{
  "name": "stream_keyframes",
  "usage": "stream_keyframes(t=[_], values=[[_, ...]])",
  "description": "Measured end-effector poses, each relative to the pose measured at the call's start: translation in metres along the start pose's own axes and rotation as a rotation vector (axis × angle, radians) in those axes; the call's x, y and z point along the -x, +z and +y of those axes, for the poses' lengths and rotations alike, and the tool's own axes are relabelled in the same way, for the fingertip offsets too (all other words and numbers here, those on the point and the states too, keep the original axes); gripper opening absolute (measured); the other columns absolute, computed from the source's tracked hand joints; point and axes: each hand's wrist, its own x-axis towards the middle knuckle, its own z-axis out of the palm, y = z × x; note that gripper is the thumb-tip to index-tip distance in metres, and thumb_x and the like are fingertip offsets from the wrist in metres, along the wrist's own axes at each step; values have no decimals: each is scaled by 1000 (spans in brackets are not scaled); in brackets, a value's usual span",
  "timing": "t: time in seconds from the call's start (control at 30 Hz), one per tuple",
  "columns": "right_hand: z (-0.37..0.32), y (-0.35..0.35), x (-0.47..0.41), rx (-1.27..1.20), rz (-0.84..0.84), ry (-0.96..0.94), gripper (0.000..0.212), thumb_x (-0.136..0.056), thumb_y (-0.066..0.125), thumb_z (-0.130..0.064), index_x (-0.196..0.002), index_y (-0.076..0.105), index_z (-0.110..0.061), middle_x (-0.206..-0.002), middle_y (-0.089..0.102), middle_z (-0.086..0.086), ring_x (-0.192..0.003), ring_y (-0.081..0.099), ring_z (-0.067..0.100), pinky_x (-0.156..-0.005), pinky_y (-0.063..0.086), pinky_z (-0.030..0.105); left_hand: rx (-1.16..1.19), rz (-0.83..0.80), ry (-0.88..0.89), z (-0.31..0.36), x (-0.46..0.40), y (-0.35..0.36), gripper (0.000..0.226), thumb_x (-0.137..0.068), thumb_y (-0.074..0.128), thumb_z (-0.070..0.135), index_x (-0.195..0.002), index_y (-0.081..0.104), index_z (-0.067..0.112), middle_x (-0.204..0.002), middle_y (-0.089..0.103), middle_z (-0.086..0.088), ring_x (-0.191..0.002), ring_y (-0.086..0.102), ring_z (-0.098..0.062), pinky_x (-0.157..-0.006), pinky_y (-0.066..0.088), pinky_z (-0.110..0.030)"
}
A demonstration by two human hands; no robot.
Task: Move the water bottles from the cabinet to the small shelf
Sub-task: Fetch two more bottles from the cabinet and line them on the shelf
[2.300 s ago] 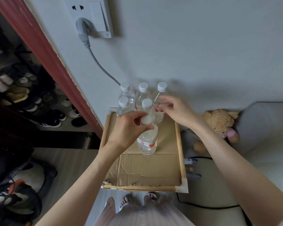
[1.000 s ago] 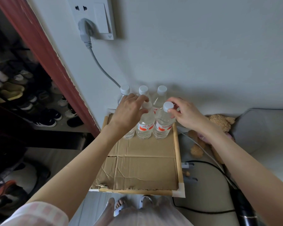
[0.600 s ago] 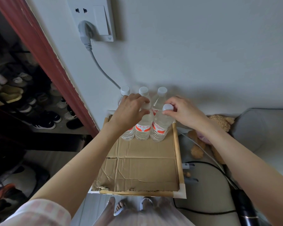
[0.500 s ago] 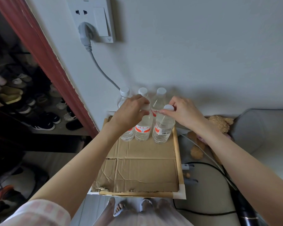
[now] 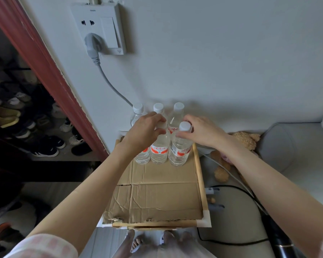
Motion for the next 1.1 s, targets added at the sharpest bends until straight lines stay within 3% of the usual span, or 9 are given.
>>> stream_keyframes(t=[0.07, 0.17, 0.27, 0.43, 0.77, 0.87, 0.93, 1.0, 1.1], values=[[1, -2, 1, 2, -72, -44, 48, -82, 62, -34, -125, 45, -22, -120, 54, 4, -105, 52, 22, -80, 36, 27, -22, -12, 11, 0, 0, -1, 31, -80, 64, 14, -110, 57, 6, -106, 60, -12, -98, 53, -27, -79, 37, -27], [6, -5, -1, -7, -68, -32, 40, -85, 61, -22, -123, 47, -19, -119, 58, 9, -107, 52, 27, -82, 38, 31, -78, -54, 41, 1, -1, -3, 38, -83, 62, 17, -119, 54, 9, -116, 56, -11, -104, 52, -28, -85, 37, -30], [3, 0, -3, 11, -53, -3, 34, -85, 60, -23, -115, 48, -13, -112, 60, 12, -102, 54, 29, -77, 39, 33, -112, -107, 55, 1, -1, -4, 44, -82, 64, 21, -123, 52, 12, -122, 53, -11, -108, 50, -28, -87, 37, -31], [-5, 4, -4, 39, -31, 18, 32, -88, 56, -24, -114, 45, -8, -119, 53, 12, -109, 47, 27, -78, 31, 29, -149, -103, 82, 1, -5, -8, 39, -82, 63, 14, -120, 54, 10, -121, 53, -11, -107, 50, -28, -83, 36, -29], [-1, 9, -12, -17, 93, 8, 33, -85, 60, -28, -113, 49, -13, -114, 56, 8, -101, 53, 26, -78, 38, 32, -130, 17, 128, -10, -9, -1, 35, -80, 64, 12, -113, 57, 5, -110, 59, -15, -100, 53, -33, -81, 42, -39], [5, 15, -7, -114, 133, 25, 39, -81, 64, -30, -115, 51, -16, -112, 59, 6, -96, 57, 24, -81, 45, 38, -166, 103, 194, -19, -5, 5, 46, -73, 68, 21, -115, 57, 6, -109, 63, -16, -104, 55, -37, -86, 39, -42], [8, 19, 0, -212, 168, 76, 53, -78, 68, -33, -125, 47, -18, -116, 59, 4, -94, 58, 17, -80, 47, 31, -168, 184, 159, -25, 1, 8, 65, -67, 66, 33, -125, 49, 9, -123, 57, -13, -120, 45, -33, -95, 32, -43], [11, 24, 8, -328, 215, 115, 62, -76, 70, -30, -131, 43, -17, -120, 57, 4, -94, 56, 9, -75, 41, 11, -72, 258, 90, -29, 11, 10, 80, -67, 69, 39, -135, 36, 12, -137, 44, -9, -131, 31, -28, -104, 23, -39], [23, 41, 20, -585, 301, 189, 67, -74, 73, -18, -133, 40, -14, -126, 52, 7, -103, 54, 9, -71, 40, -2, 237, 344, -110, -37, 36, 19, 92, -69, 76, 27, -141, 21, 13, -143, 27, -8, -133, 22, -15, -108, 19, -27]])
